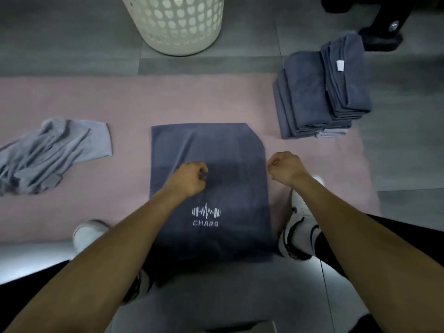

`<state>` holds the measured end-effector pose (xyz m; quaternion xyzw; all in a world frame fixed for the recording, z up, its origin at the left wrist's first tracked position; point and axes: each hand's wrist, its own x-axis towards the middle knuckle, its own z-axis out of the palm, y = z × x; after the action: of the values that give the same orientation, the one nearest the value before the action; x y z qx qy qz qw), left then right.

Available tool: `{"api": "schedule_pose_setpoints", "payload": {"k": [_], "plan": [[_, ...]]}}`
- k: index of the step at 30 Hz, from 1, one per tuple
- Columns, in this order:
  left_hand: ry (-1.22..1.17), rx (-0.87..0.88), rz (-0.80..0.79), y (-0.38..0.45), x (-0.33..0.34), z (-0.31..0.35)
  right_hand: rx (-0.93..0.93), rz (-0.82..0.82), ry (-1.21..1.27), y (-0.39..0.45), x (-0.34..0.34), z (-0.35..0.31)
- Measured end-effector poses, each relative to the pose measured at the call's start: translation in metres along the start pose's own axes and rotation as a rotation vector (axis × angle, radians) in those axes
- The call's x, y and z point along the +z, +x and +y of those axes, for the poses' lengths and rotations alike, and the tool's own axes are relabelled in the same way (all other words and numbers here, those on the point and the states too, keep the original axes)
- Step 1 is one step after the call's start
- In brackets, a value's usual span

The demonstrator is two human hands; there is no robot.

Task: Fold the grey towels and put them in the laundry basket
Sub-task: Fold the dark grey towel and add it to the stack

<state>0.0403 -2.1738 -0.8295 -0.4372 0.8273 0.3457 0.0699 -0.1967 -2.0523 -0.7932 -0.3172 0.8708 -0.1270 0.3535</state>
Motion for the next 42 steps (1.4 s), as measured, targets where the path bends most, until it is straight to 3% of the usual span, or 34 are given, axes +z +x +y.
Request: {"api": "schedule_pose_setpoints", "payload": {"k": [5,9,13,22,26,30,33,38,42], "plan": [[0.132,0.037,-0.111,0.098,0.016,0.006,0.011,0.020,-0.003,0.083,-0.006,-0.002],[0.387,0.008,-0.226,0.156,0.031,0.009,0.048,-0.035,-0.005,0.137,0.002,-0.002],[0.394,-0.071,-0.327,0.169,0.039,0.008,0.058,-0.126,-0.052,0.169,0.016,-0.011],[0.365,-0.066,-0.283,0.167,0.042,0.004,0.180,-0.165,-0.098,0.182,0.024,-0.029],[0.353,-0.072,-0.273,0.166,0.043,0.005,0.206,-0.186,0.200,0.179,0.023,-0.027],[0.345,-0.087,-0.280,0.166,0.042,0.007,0.335,-0.102,0.756,0.184,0.021,-0.019],[0.337,-0.091,-0.287,0.166,0.042,0.007,0.406,-0.182,1.091,0.180,0.013,-0.015],[0.330,-0.091,-0.279,0.165,0.042,0.008,0.419,-0.169,1.127,0.186,0.015,-0.013],[0.327,-0.096,-0.273,0.165,0.042,0.008,0.210,-0.224,0.928,0.183,0.016,-0.013]]}}
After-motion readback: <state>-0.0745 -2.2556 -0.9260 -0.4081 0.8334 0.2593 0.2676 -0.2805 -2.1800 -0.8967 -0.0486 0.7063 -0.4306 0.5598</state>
